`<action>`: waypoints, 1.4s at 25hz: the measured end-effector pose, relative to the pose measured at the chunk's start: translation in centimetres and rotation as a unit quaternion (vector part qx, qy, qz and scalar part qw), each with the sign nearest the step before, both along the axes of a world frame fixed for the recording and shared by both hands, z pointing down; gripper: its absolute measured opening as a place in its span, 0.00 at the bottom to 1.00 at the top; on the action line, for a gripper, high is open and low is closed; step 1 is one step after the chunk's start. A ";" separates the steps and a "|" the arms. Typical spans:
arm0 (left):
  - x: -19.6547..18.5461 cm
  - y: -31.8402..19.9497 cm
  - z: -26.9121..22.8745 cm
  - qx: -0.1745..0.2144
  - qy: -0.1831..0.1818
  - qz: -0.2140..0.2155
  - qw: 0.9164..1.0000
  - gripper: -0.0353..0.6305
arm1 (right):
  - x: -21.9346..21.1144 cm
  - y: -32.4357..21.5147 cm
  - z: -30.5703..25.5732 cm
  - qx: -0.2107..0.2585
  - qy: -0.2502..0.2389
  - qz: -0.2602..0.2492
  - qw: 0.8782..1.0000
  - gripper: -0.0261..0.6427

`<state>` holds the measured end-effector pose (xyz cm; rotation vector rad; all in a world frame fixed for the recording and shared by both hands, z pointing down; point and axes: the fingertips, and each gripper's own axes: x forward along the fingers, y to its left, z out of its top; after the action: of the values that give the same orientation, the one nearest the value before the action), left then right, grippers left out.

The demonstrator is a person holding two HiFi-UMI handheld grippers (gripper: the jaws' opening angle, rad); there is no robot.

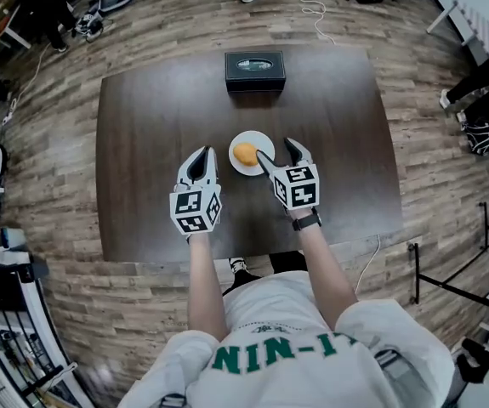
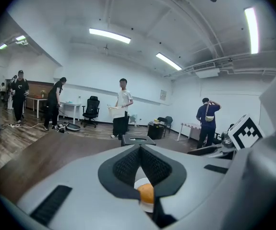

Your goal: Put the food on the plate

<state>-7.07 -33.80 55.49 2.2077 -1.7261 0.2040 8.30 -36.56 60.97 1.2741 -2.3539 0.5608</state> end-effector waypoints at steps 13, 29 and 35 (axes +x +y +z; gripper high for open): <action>0.4 0.2 -10.8 0.072 -0.022 0.015 0.997 0.07 | 1.5 -0.1 -17.0 0.150 -0.065 0.033 0.986 0.29; 0.6 1.9 -17.7 0.128 -0.035 0.021 0.991 0.07 | -0.5 2.8 -24.2 0.218 -0.066 0.016 0.974 0.06; 0.5 2.0 -18.4 0.135 -0.033 0.021 0.990 0.07 | -0.3 2.9 -24.5 0.223 -0.063 0.024 0.973 0.06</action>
<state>-6.60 -31.80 37.12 2.4540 -1.8382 0.0556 7.99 -33.71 36.51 1.5246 -2.6585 0.1256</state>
